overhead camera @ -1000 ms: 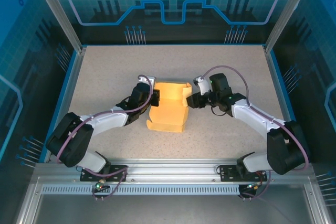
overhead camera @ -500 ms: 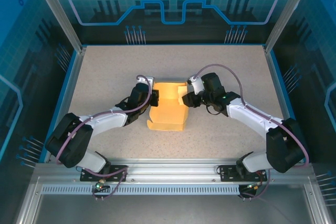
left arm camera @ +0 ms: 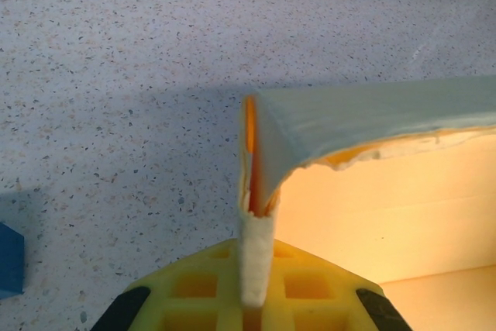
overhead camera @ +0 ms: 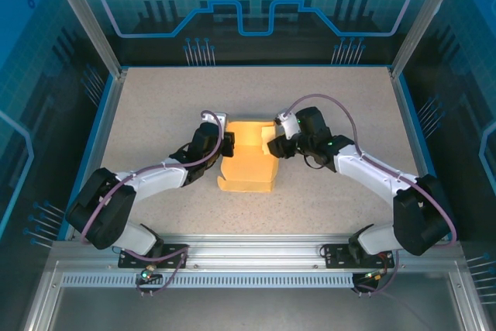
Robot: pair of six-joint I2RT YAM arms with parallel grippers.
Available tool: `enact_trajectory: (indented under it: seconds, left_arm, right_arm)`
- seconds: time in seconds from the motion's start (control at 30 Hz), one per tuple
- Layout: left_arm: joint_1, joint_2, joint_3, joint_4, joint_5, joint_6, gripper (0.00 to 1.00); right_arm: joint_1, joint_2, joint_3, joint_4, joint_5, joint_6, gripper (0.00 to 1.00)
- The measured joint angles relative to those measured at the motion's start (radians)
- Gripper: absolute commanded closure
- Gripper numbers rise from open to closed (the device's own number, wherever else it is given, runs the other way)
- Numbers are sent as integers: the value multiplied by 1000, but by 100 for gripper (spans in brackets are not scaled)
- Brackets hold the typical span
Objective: Fold the paper box
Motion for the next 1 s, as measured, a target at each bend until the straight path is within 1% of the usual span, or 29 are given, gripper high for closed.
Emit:
enact_trajectory:
  seconds: [0.07, 0.27, 0.47, 0.67, 0.83, 1.0]
  left_arm:
    - [0, 0, 0, 0, 1, 0, 100]
    - [0, -2, 0, 0, 0, 0, 100]
    - [-1, -5, -1, 0, 8, 0, 100]
    - [-4, -6, -2, 1, 23, 0, 100]
    - [-8, -8, -6, 1, 35, 0, 100]
    - [-8, -8, -6, 2, 35, 0, 100]
  right_arm:
    - [23, 10, 33, -24, 60, 9, 56]
    - [85, 59, 106, -100, 257, 47, 70]
    - [121, 83, 146, -164, 424, 79, 73]
    - [136, 98, 159, -194, 520, 98, 77]
    - [149, 141, 189, -229, 601, 117, 84]
    - [186, 182, 238, -278, 709, 145, 85]
